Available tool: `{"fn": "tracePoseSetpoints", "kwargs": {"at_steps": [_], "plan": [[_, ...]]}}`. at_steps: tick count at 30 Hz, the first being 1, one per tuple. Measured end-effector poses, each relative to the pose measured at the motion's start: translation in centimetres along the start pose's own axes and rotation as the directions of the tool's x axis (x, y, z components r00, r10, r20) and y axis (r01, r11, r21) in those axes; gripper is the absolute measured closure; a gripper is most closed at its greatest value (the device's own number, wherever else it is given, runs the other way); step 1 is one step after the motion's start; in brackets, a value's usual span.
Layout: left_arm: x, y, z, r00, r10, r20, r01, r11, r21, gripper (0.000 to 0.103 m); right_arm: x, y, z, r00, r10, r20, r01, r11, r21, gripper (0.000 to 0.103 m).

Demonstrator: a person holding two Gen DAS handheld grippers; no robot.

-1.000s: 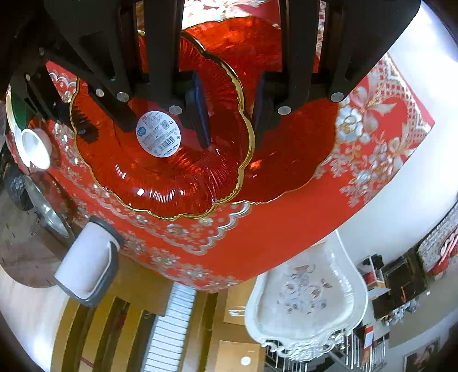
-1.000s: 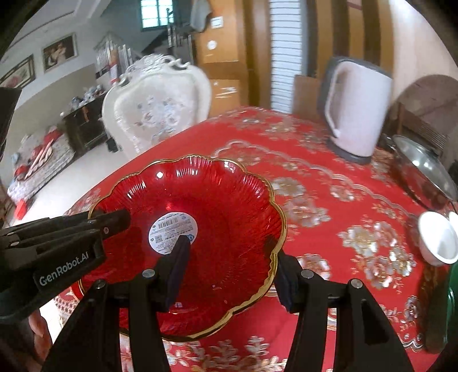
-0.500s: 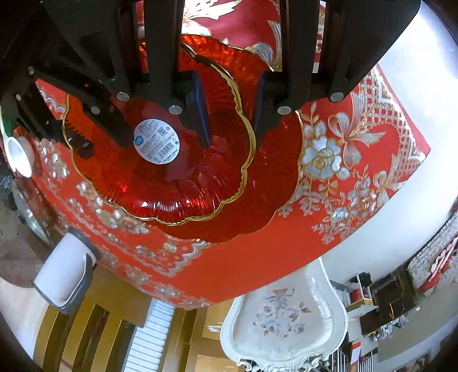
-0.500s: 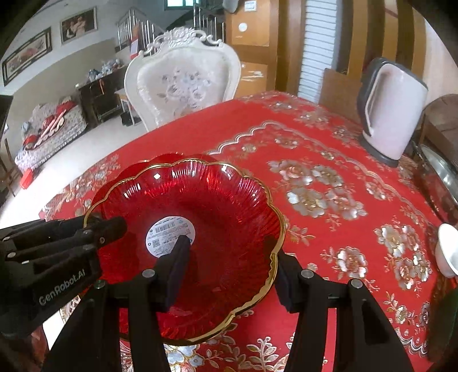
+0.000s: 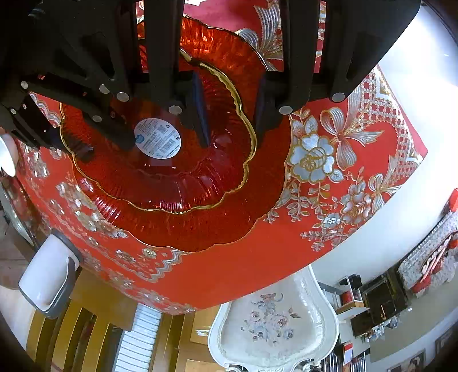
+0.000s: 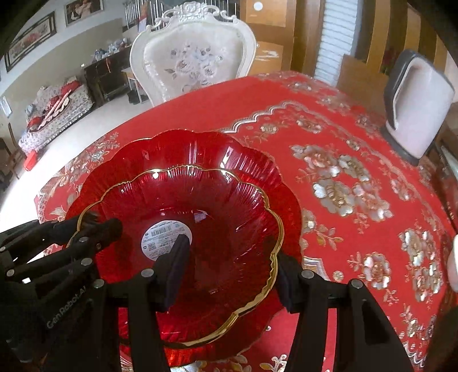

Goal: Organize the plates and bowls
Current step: 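Carry the small red plate and lower it into the red wedding bowl, then open both grippers and lift away from the stacked red dishes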

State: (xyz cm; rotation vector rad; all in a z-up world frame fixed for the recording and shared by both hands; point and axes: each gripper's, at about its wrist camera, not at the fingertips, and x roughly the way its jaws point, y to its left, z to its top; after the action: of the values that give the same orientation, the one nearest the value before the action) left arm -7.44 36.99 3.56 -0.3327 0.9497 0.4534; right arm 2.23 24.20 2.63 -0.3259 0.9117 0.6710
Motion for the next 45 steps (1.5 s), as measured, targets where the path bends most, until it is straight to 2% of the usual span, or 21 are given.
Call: {"fn": "tracePoseSetpoints", "kwargs": {"at_steps": [8, 13, 22, 27, 35, 38, 45], "plan": [[-0.4, 0.8, 0.5, 0.999, -0.042, -0.025, 0.042, 0.998, -0.037, 0.075, -0.1, -0.3, 0.1, 0.999, 0.045, -0.016, -0.045, 0.999, -0.007, 0.043], [-1.2, 1.3, 0.8, 0.997, -0.07, -0.015, 0.069, 0.996, -0.049, 0.075, -0.1, -0.6, 0.2, 0.996, 0.082, -0.03, -0.082, 0.997, -0.01, 0.043], [-2.9, 1.4, 1.5, 0.997, -0.022, 0.068, 0.025, 0.999, -0.036, 0.073, 0.2, -0.1, 0.2, 1.0, 0.02, -0.025, -0.021, 0.998, -0.057, 0.041], [-3.5, 0.4, 1.4, 0.994, -0.017, 0.104, 0.019, 1.0, -0.02, 0.072, -1.9, -1.0, 0.1, 0.999, 0.043, 0.027, -0.042, 0.999, -0.018, 0.041], [-4.1, -3.5, 0.5, 0.991, -0.032, 0.126, 0.025, 0.998, 0.057, 0.072, -4.9, -2.6, -1.2, 0.997, 0.048, 0.067, -0.049, 0.999, 0.014, 0.039], [-4.3, -5.4, 0.1, 0.99, -0.062, 0.128, 0.05, 0.995, 0.089, 0.072, -5.9, -3.8, -2.1, 0.996, 0.045, 0.076, -0.048, 0.998, 0.043, 0.039], [-5.1, -11.4, -0.7, 0.983, -0.125, 0.137, 0.097, 0.977, 0.192, 0.072, -8.6, -8.8, -4.5, 0.995, -0.018, 0.103, 0.001, 0.987, 0.163, 0.039]]}}
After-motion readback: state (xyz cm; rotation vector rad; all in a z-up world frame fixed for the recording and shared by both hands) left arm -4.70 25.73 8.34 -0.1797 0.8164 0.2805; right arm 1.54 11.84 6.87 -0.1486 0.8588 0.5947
